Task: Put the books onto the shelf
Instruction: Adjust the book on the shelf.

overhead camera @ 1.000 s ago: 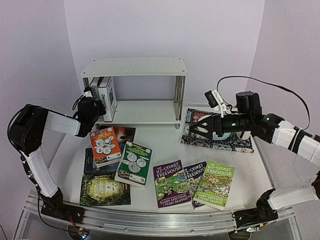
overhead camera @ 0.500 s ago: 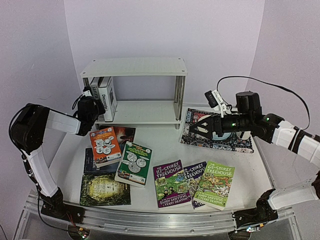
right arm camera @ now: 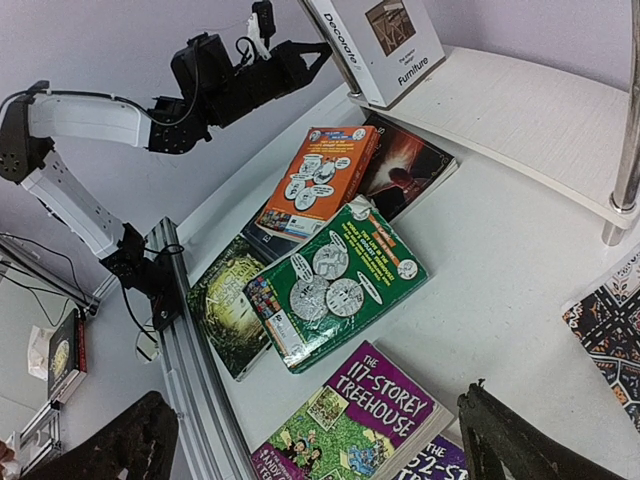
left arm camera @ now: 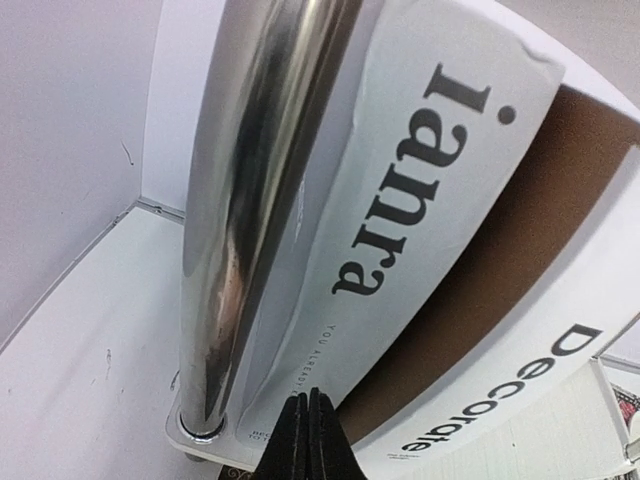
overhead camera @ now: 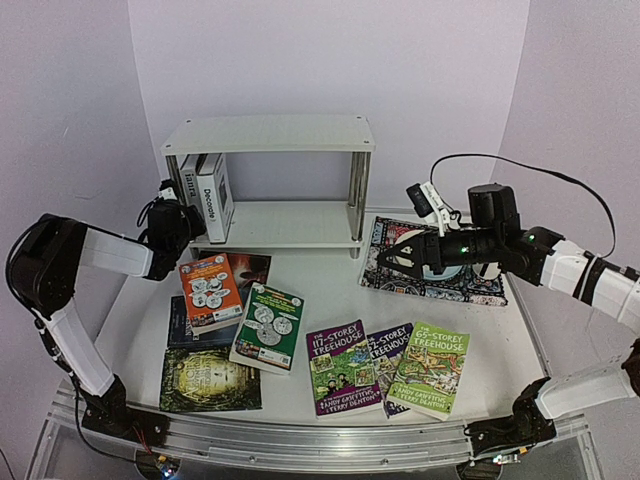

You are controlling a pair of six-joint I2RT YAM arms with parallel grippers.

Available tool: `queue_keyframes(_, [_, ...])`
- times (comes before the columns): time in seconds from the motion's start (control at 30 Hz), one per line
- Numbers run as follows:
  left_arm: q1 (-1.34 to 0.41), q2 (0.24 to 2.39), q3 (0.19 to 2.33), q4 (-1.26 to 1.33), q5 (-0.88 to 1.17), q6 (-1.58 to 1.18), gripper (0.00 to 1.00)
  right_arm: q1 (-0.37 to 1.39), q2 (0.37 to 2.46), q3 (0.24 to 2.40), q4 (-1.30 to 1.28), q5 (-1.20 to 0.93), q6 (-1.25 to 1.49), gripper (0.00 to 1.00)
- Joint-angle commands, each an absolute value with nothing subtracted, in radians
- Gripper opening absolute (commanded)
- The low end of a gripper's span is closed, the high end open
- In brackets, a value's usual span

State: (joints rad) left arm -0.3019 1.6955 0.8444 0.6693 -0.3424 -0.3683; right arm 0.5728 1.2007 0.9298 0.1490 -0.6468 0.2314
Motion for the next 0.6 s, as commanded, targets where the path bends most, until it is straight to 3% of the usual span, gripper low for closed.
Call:
queue_keyframes(0.0, [-0.298, 1.590, 0.802, 0.673, -0.267, -0.347, 0.00, 0.577, 1.194, 0.957, 0.167, -0.672, 0.219, 0.98])
queue_keyframes(0.17, [-0.298, 1.559, 0.781, 0.669, -0.084, -0.329, 0.00, 0.577, 1.190, 0.953, 0.167, -0.671, 0.218, 0.98])
queue_keyframes(0.57, [-0.298, 1.656, 0.855, 0.666, -0.041, -0.306, 0.00, 0.577, 1.165, 0.934, 0.167, -0.667, 0.222, 0.98])
